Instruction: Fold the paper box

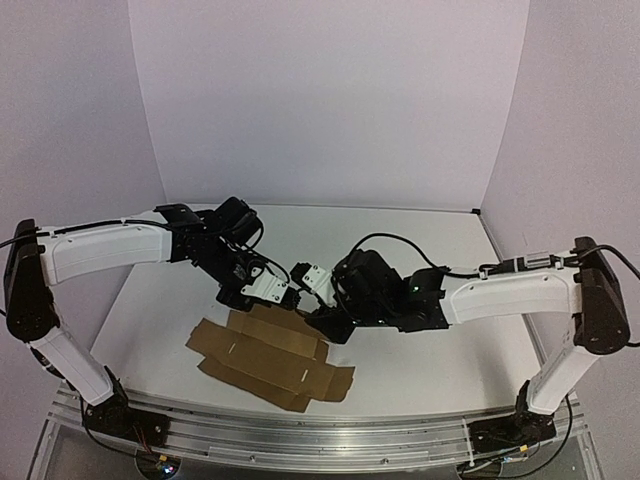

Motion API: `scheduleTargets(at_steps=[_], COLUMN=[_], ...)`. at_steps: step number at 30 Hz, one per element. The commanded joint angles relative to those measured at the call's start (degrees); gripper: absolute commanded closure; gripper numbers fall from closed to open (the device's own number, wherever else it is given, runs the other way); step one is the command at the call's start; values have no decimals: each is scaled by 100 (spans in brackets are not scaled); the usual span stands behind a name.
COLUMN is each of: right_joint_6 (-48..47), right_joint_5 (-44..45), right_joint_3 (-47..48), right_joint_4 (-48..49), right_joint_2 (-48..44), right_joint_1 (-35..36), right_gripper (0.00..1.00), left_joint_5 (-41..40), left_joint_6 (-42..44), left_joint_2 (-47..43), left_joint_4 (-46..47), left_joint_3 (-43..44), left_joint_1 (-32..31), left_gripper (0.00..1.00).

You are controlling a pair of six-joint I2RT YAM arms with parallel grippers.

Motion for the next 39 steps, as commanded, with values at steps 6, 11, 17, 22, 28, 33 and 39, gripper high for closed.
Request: scheduleTargets(at_steps=[6,11,17,22,28,33,39], right_joint_6=[808,1784,3341,5019,6591,8175,8760], right_joint_5=[533,1183,1668,1404,919,885,677], right_joint_3=[378,335,656,754,142,-480,-902], right_joint_4=[3,-349,-1340,-2200,-2297,-2298,-2253], right_joint_2=[270,58,9,-46,-457,-890,-1035], right_joint_1=[-51,-49,-56,-259,-474,-491,-492], right_gripper=[100,100,100,100,100,100,100], left_joint_5=[50,631,1935,1764,1417,1612,1168], left_joint_6=[43,-11,782,830,763,-201,-721], left_joint_2=[-175,-595,-1297,-1491,-1342,-1330,-1292], left_joint_4=[379,455,-762,-672,165,1148,2535], left_joint_3=[16,215,-219,-1244,-2010,-2479,-3193], left_joint_1=[22,389,471,360,324,39,-180], left_gripper=[64,20,19,19,13,13,19])
